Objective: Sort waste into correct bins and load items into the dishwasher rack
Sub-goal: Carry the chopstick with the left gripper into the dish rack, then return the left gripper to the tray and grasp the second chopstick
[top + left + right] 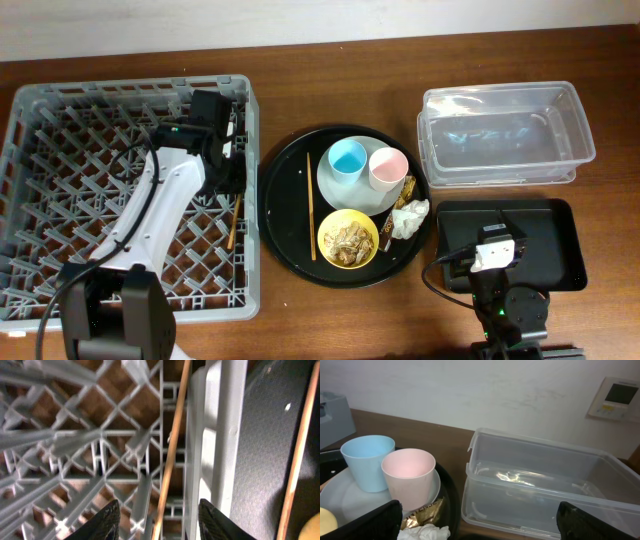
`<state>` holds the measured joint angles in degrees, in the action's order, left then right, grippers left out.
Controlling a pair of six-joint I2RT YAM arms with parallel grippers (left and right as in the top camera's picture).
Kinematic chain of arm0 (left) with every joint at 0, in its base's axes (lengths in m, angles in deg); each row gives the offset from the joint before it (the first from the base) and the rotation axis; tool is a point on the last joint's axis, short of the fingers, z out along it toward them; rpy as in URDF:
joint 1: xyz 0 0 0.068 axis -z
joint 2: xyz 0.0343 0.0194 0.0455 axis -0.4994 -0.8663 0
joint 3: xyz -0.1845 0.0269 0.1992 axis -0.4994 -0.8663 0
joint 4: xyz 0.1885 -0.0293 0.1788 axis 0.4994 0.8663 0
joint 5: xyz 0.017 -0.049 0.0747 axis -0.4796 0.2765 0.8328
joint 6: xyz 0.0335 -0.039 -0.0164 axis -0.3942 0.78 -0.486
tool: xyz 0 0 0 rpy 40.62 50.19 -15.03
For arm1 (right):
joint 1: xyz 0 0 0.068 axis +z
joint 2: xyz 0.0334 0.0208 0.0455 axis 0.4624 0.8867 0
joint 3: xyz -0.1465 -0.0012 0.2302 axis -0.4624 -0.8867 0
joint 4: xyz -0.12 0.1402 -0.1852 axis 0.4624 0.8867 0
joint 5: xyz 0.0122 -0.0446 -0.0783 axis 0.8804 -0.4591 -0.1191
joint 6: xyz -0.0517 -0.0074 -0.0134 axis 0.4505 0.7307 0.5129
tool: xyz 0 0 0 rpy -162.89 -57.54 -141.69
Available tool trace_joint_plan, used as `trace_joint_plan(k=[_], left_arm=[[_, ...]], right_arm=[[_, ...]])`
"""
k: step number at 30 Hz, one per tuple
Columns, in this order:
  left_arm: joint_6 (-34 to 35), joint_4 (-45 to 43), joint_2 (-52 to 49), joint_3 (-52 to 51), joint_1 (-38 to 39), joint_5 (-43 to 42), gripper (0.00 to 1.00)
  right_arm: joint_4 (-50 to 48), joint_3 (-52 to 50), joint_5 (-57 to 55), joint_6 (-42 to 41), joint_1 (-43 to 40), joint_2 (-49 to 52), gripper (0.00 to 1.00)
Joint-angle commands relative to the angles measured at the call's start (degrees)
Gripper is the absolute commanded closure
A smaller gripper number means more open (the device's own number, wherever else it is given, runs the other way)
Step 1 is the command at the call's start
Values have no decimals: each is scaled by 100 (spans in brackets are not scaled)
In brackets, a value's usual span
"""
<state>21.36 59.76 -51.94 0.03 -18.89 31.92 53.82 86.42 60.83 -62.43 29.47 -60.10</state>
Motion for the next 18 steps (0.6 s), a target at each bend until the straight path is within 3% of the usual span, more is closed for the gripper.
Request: trace_joint_plan(k=[1,3,6,8,14,18], left_arm=[[188,146,387,317,105,-723,54],[201,146,566,317,258,-1121,56],[227,149,671,315,658,-1145,70],[483,109,612,313,1058,-1137,72],[1410,-177,105,313,1843,-326,92],[1482,-452,-350,313,2024,-225,93]], right_arm=[[35,-26,-26,-24,31,-37,1],[37,-26,-26,-24,31,-37,1],[37,-26,-26,-24,31,-37,1],[35,-26,-24,-24,31,-37,1],[37,-26,-26,-24,31,-37,1],[37,-26,-26,-24,31,-37,1]])
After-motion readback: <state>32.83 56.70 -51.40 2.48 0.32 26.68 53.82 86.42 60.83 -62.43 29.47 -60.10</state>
